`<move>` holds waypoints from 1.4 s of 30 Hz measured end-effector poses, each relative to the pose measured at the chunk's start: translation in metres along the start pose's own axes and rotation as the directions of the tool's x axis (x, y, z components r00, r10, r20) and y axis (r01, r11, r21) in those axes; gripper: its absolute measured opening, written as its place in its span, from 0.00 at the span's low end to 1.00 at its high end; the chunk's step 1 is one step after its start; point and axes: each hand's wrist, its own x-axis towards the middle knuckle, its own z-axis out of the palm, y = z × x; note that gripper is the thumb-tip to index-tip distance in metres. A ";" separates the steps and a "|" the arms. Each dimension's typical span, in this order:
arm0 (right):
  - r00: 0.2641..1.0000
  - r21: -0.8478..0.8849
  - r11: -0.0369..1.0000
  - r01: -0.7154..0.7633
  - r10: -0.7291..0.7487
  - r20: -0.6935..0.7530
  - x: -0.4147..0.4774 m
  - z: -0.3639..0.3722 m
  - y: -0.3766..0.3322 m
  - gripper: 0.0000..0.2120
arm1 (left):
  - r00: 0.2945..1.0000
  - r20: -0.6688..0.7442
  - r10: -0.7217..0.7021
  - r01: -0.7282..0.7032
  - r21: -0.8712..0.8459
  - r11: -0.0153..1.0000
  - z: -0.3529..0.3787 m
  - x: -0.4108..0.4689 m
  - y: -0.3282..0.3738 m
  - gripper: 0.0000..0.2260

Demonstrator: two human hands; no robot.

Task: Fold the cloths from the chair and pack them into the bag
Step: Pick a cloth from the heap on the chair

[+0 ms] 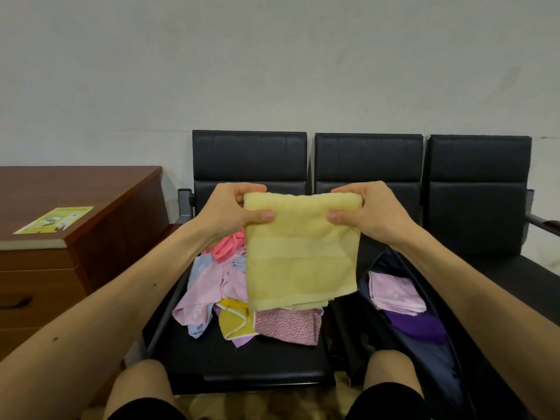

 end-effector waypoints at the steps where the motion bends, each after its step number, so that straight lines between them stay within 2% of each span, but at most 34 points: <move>1: 1.000 -0.025 1.000 0.011 -0.011 -0.006 0.000 0.001 0.000 0.20 | 1.000 -0.016 0.026 -0.025 0.079 0.997 0.001 0.002 -0.002 0.28; 3: 1.000 -0.040 0.999 0.019 -0.020 -0.014 -0.002 0.002 0.001 0.16 | 0.997 -0.044 0.066 -0.056 0.206 0.977 0.004 0.005 -0.006 0.28; 6: 0.999 0.018 0.999 -0.042 0.042 -0.027 -0.002 0.002 0.010 0.14 | 0.990 -0.065 0.126 -0.099 0.319 0.942 0.012 0.007 -0.012 0.19; 10: 0.994 0.094 0.990 -0.107 0.109 -0.021 -0.005 0.003 0.028 0.10 | 0.986 -0.048 0.158 -0.132 0.352 0.927 0.029 0.013 -0.013 0.09; 15: 0.975 0.263 0.942 -0.206 0.222 -0.032 -0.011 -0.007 0.067 0.09 | 0.985 -0.021 0.169 -0.151 0.350 0.924 0.062 0.028 -0.008 0.08; 19: 0.957 0.395 0.905 -0.160 0.240 -0.164 -0.026 -0.025 0.096 0.14 | 0.984 0.131 0.124 -0.139 0.112 0.984 0.093 0.035 0.002 0.07; 21: 0.957 0.537 0.837 -0.108 0.234 -0.172 -0.040 -0.032 0.107 0.20 | 0.965 0.228 0.132 -0.136 -0.001 0.991 0.108 0.039 0.010 0.08; 23: 0.959 0.695 0.698 -0.169 0.279 -0.048 -0.055 -0.029 0.120 0.28 | 0.958 0.267 0.102 -0.068 -0.133 0.989 0.124 0.046 0.015 0.08; 25: 0.933 0.741 0.591 -0.318 0.332 0.137 -0.071 -0.014 0.131 0.26 | 0.952 0.303 0.045 0.024 -0.221 0.975 0.145 0.055 0.010 0.08; 27: 0.890 0.735 0.521 -0.434 0.376 0.259 -0.084 0.000 0.138 0.25 | 0.936 0.344 -0.078 0.173 -0.256 0.951 0.167 0.063 -0.010 0.12; 29: 0.848 0.768 0.409 -0.493 0.423 0.319 -0.088 0.003 0.152 0.25 | 0.877 0.406 -0.258 0.407 -0.342 0.847 0.194 0.067 -0.039 0.20; 30: 0.832 0.792 0.345 -0.503 0.439 0.338 -0.089 0.001 0.160 0.25 | 0.821 0.454 -0.345 0.532 -0.392 0.751 0.206 0.066 -0.055 0.24; 32: 0.802 0.821 0.245 -0.516 0.474 0.362 -0.088 -0.001 0.174 0.25 | 0.728 0.535 -0.429 0.682 -0.497 0.536 0.230 0.055 -0.088 0.23; 34: 0.765 0.823 0.195 -0.533 0.527 0.371 -0.087 0.000 0.191 0.25 | 0.655 0.633 -0.413 0.756 -0.560 0.339 0.254 0.038 -0.111 0.23; 35: 0.740 0.820 0.177 -0.545 0.561 0.372 -0.085 0.000 0.204 0.25 | 0.610 0.699 -0.374 0.791 -0.564 0.237 0.270 0.032 -0.120 0.29; 37: 0.694 0.813 0.154 -0.562 0.622 0.362 -0.080 -0.002 0.230 0.24 | 0.509 0.790 -0.341 0.855 -0.509 0.098 0.302 0.024 -0.135 0.42; 39: 0.647 0.813 0.111 -0.571 0.670 0.363 -0.079 -0.004 0.253 0.24 | 0.424 0.822 -0.380 0.904 -0.410 0.121 0.328 0.021 -0.139 0.38; 40: 0.622 0.815 0.078 -0.574 0.689 0.372 -0.080 -0.006 0.266 0.23 | 0.392 0.813 -0.431 0.920 -0.346 0.183 0.339 0.022 -0.139 0.33; 42: 0.589 0.817 0.024 -0.576 0.706 0.394 -0.081 -0.010 0.298 0.22 | 0.376 0.771 -0.514 0.915 -0.224 0.335 0.362 0.030 -0.142 0.23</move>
